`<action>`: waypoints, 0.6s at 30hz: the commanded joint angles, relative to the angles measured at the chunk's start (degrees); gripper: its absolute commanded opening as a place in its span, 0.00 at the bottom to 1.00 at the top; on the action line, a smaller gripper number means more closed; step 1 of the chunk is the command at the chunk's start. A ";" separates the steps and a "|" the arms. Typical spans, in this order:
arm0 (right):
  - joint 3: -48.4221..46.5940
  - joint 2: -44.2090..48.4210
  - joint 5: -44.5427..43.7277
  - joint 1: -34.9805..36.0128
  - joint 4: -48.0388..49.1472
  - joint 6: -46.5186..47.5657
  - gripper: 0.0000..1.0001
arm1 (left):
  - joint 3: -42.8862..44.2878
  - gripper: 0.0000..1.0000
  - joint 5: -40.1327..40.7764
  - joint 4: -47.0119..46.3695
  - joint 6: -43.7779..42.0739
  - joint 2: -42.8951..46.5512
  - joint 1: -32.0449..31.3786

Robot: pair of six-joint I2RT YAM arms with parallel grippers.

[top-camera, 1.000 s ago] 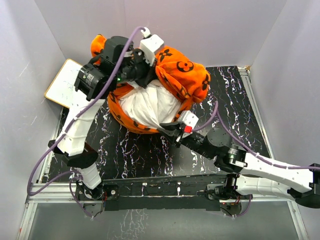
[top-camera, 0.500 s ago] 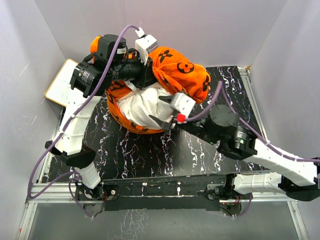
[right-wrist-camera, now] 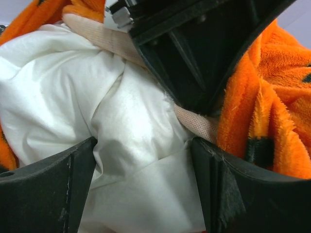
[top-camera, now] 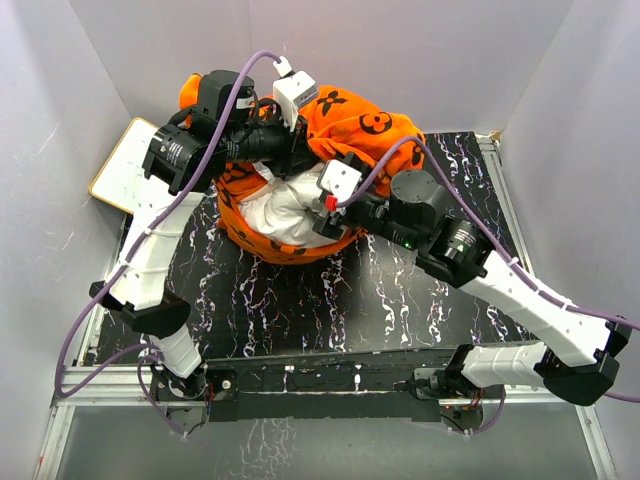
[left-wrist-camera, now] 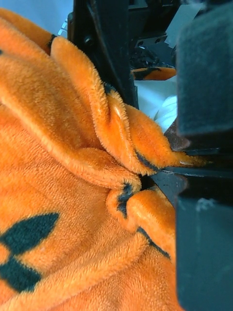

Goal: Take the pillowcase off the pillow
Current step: Remove the pillow from the pillowcase.

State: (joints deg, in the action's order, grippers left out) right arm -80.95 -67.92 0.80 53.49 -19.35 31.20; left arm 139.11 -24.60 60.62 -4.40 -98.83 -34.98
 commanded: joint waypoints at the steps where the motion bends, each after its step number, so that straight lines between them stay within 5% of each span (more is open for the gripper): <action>1: -2.90 -1.94 -0.56 -4.43 -0.46 3.04 0.79 | -1.63 0.00 0.79 9.26 -0.24 -1.44 0.79; 4: -0.41 -3.46 2.37 -4.72 0.90 0.93 0.68 | -0.85 0.00 0.30 9.09 -0.21 -1.60 0.73; 12: 2.77 -9.95 16.37 -1.92 6.27 -14.47 0.09 | 1.77 0.00 -2.36 4.07 1.78 -1.63 2.29; 18: 11.69 -7.09 13.90 5.22 13.19 -18.84 0.08 | -4.67 0.00 -4.28 -9.38 6.38 2.28 5.35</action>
State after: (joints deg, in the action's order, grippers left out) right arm -76.38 -74.63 9.89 52.47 -4.82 20.14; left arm 138.80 -27.35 64.18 -2.46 -98.26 -30.92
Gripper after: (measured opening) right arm 0.113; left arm 0.032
